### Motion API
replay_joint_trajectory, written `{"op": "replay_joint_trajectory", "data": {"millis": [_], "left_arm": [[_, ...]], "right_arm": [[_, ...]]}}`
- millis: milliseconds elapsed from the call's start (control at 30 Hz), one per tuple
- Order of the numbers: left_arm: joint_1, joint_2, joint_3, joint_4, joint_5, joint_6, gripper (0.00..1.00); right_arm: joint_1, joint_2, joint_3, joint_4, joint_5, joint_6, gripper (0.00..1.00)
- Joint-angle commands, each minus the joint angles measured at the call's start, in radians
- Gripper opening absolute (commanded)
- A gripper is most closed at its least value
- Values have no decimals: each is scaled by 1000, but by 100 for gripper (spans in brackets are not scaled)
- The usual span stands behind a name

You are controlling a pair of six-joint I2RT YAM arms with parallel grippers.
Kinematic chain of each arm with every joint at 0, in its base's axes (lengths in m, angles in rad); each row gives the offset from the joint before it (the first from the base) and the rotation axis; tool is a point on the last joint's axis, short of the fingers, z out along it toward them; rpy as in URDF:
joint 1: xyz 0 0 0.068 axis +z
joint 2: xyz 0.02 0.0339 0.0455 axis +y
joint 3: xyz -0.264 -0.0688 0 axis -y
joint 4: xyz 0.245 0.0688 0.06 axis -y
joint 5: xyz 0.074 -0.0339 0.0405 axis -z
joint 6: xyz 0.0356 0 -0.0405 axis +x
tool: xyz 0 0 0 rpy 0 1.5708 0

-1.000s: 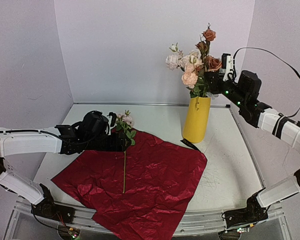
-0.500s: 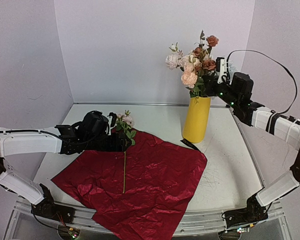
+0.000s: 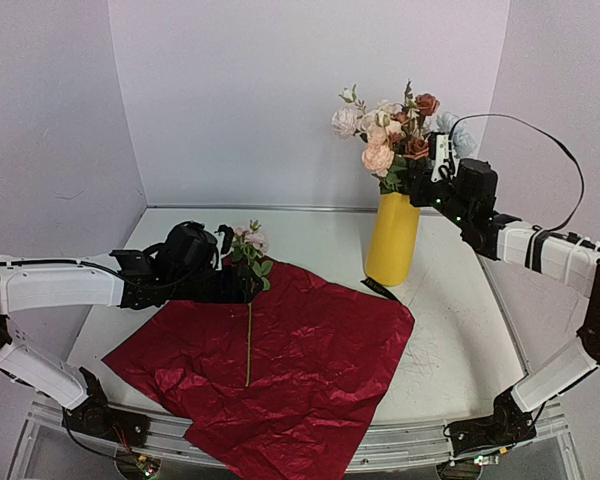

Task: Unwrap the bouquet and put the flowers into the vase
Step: Insert the fake flower into the vase.

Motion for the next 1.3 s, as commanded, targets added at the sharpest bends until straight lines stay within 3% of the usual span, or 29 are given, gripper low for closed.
{"op": "replay_joint_trajectory", "data": {"millis": [0, 267, 467, 567, 1000, 1267], "left_arm": [[0, -15, 7, 6, -14, -13, 82], [0, -21, 6, 6, -14, -15, 82], [0, -16, 7, 7, -16, -15, 83], [0, -8, 12, 7, -15, -17, 82], [0, 10, 12, 6, -25, -19, 83], [0, 55, 41, -28, -67, -36, 83]], "right_arm": [[0, -68, 3, -5, -3, -3, 30], [-1, -107, 32, -22, -12, -24, 23], [0, -106, 32, -22, -4, -31, 4], [-1, -81, 31, -26, -8, -33, 0], [-1, 34, -44, -24, -12, 11, 0], [-1, -74, -57, -36, -28, 7, 29]]}}
